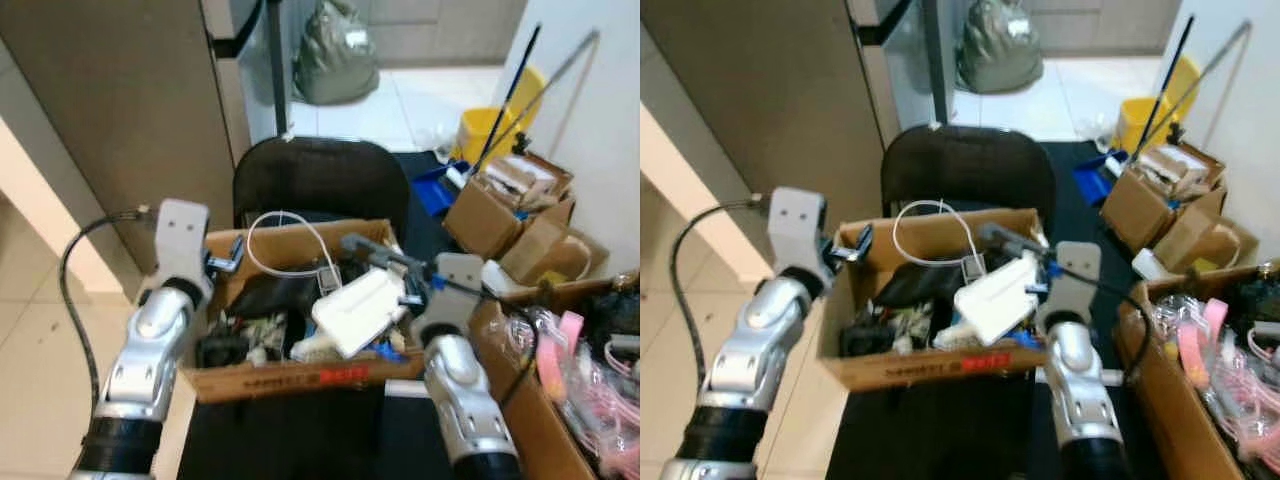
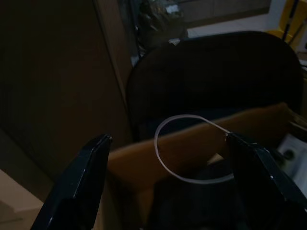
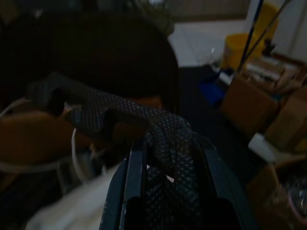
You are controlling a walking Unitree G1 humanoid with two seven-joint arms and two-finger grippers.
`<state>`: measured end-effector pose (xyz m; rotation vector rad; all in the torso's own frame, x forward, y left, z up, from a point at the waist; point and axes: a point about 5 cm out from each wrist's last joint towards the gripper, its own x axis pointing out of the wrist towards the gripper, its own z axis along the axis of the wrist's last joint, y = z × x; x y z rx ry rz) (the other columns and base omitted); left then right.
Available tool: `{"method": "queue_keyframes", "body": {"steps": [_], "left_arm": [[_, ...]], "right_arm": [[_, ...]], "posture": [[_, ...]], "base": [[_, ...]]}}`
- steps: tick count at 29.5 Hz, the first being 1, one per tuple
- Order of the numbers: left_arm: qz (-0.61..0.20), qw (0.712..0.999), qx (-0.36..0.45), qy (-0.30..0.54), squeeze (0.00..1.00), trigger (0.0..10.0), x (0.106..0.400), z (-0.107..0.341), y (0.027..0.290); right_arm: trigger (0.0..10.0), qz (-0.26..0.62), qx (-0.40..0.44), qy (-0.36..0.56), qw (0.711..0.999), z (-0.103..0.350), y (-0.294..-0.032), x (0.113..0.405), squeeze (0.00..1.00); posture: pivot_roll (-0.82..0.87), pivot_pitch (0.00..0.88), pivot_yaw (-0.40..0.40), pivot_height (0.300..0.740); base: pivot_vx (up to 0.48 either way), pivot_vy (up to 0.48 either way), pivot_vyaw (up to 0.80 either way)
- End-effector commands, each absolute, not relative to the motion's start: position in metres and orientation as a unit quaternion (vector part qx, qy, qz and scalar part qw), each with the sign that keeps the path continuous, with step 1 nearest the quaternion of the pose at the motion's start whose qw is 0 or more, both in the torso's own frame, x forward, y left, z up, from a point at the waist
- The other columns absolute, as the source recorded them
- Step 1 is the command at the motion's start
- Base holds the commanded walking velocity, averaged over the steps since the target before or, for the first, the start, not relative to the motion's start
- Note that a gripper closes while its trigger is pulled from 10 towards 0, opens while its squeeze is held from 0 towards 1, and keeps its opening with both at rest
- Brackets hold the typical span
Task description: Picking trash to rubbish bin
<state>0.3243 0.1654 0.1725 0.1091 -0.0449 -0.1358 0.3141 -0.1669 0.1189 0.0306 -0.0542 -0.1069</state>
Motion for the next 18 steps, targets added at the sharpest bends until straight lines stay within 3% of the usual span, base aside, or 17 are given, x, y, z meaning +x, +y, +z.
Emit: {"method": "queue_keyframes", "body": {"steps": [1, 18], "left_arm": [[-0.061, 0.996, 0.058, -0.014, 0.02, 10.0, 0.3236, 0.1684, 0.1712], [-0.073, 0.995, 0.066, -0.011, 0.01, 10.0, 0.3251, 0.1692, 0.1722]], "right_arm": [[10.0, -0.045, 0.024, -0.02, 0.998, 0.1144, -0.1605, 0.3124, 0.0], [10.0, -0.048, 0.03, -0.023, 0.998, 0.1142, -0.1576, 0.3146, 0.0]], "posture": [[0.03, 0.112, 0.053, 0.74], [0.04, 0.109, 0.074, 0.74]], "base": [[0.375, 0.0, 0.0], [0.376, 0.0, 0.0]]}}
